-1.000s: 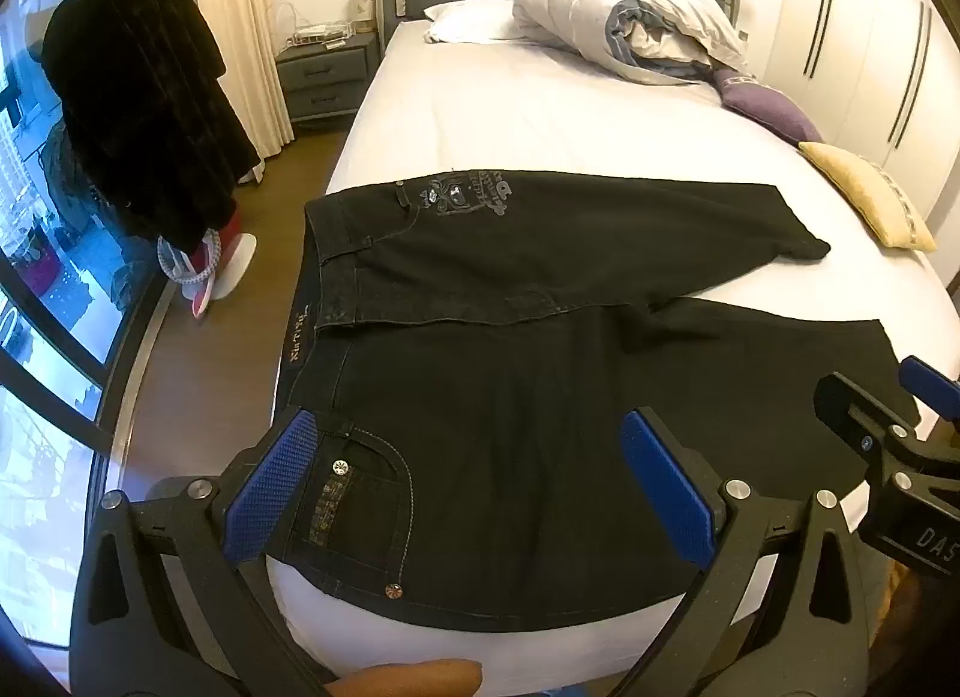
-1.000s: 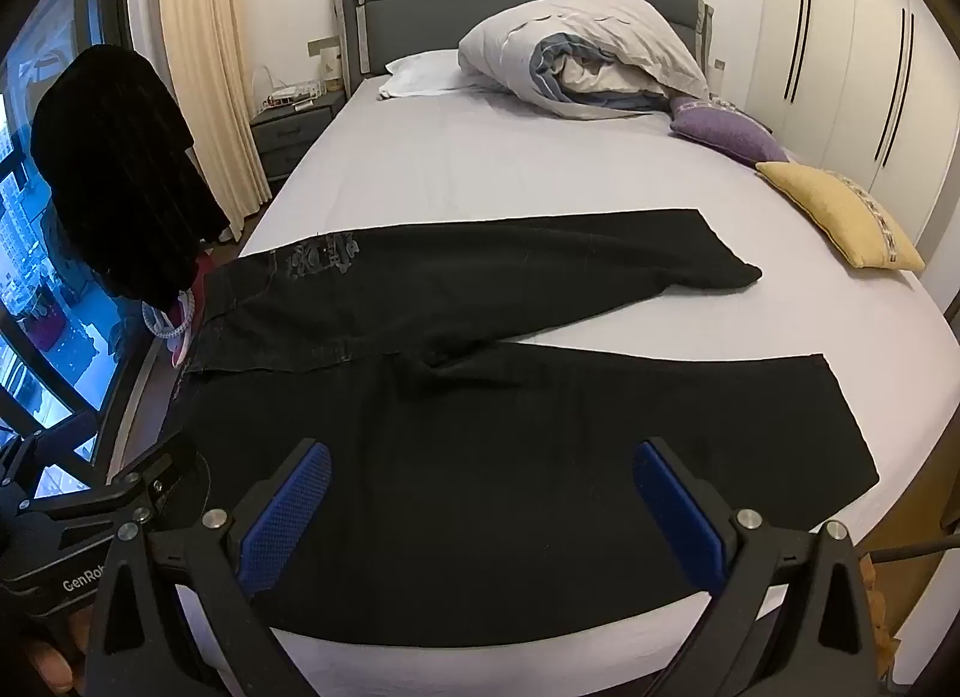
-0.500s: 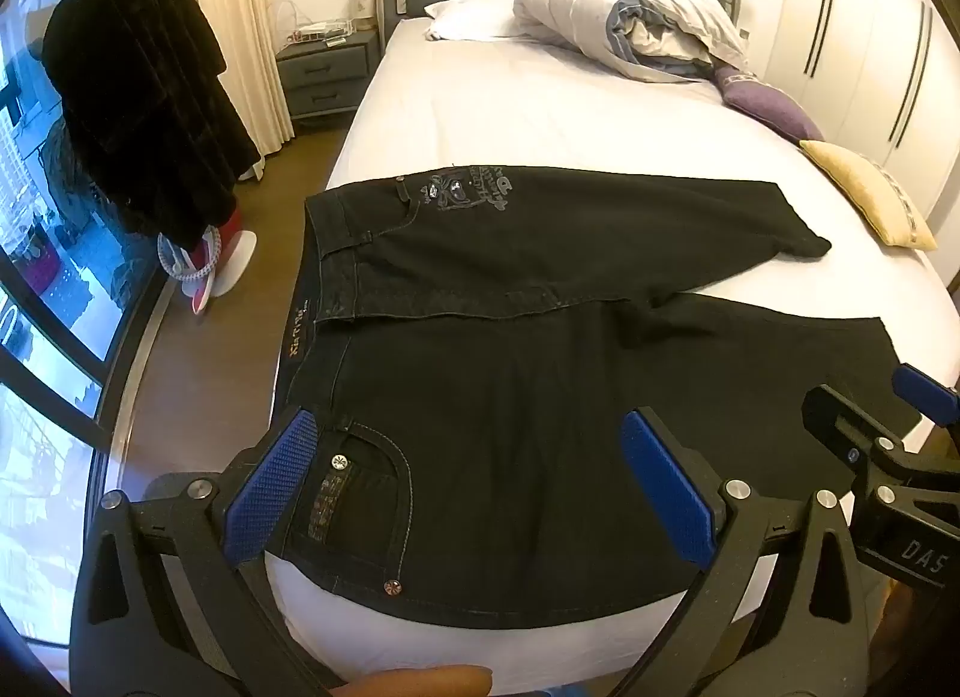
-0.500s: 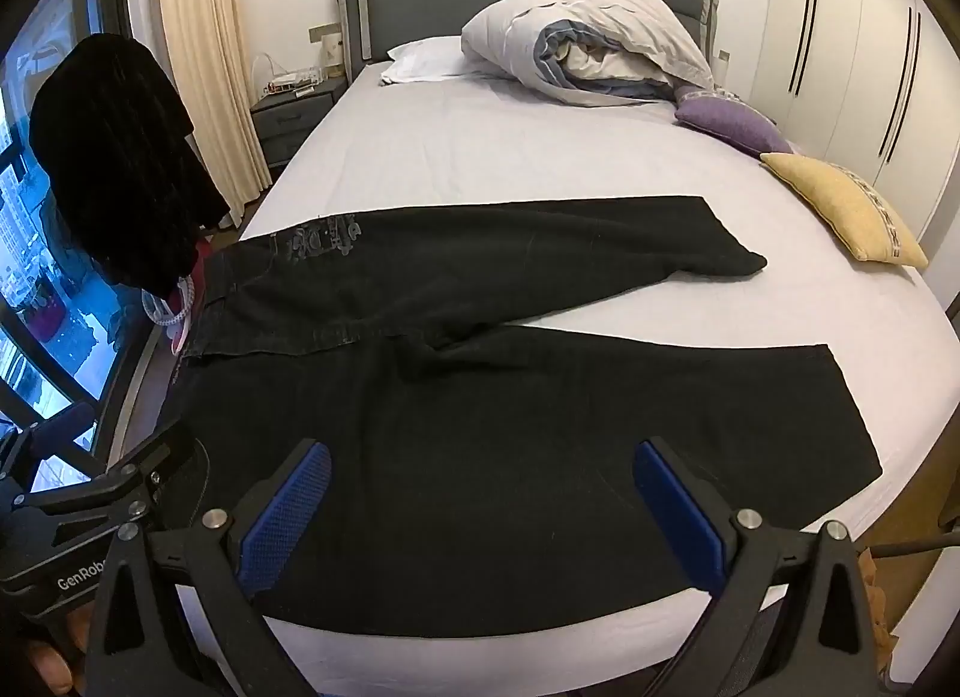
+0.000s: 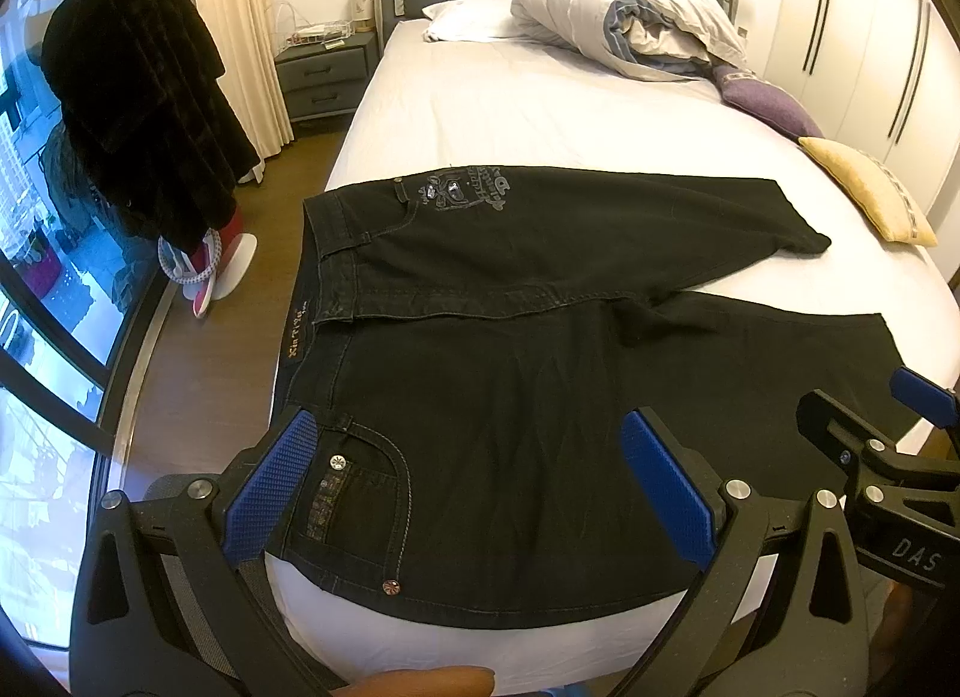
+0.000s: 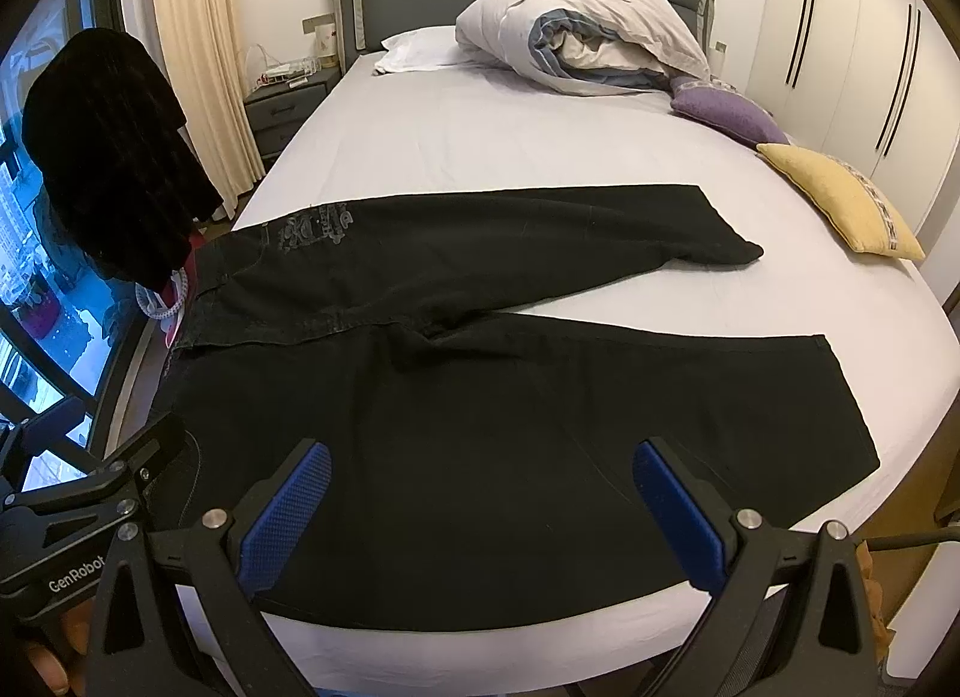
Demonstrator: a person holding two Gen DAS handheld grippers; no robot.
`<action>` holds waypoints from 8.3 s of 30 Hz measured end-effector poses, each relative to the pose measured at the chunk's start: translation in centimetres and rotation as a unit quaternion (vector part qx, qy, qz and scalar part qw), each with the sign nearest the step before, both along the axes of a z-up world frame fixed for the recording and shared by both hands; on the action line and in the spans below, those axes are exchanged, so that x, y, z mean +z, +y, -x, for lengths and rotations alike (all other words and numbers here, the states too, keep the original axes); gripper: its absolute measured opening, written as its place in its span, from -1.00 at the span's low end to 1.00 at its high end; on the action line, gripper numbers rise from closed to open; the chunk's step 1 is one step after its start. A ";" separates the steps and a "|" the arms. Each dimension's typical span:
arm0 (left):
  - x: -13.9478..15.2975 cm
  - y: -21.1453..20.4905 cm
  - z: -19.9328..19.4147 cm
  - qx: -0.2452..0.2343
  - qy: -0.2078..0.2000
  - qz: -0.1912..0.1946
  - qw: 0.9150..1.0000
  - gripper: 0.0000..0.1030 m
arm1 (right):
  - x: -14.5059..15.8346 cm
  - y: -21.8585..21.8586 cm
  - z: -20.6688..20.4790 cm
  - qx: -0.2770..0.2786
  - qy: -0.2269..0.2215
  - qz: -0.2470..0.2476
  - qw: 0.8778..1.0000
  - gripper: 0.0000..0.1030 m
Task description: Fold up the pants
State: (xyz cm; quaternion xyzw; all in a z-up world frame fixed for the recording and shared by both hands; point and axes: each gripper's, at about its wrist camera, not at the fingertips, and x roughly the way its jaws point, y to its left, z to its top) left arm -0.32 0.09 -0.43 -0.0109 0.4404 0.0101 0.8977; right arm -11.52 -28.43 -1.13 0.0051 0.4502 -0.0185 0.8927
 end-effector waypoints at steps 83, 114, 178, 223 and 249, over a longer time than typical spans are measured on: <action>-2.8 1.5 -2.6 -0.049 0.032 0.031 0.998 1.00 | -0.8 -1.8 -2.1 0.075 -0.003 -0.055 0.996 1.00; -14.3 9.5 -43.2 -0.335 0.223 0.025 0.915 0.96 | -6.7 -1.7 -33.3 0.451 0.088 -0.006 0.888 0.29; -4.4 3.7 -16.4 -0.375 0.019 -0.087 0.923 -0.80 | -9.0 4.7 -28.0 0.307 0.155 -0.088 0.935 -0.92; -9.1 -1.7 2.7 -0.500 0.066 -0.143 0.852 -0.80 | -9.4 6.5 -16.8 0.264 0.170 -0.041 0.948 -0.92; -10.8 -0.7 3.9 -0.479 0.047 -0.138 0.866 -0.72 | -12.1 7.2 -15.1 0.255 0.148 -0.019 0.955 -0.86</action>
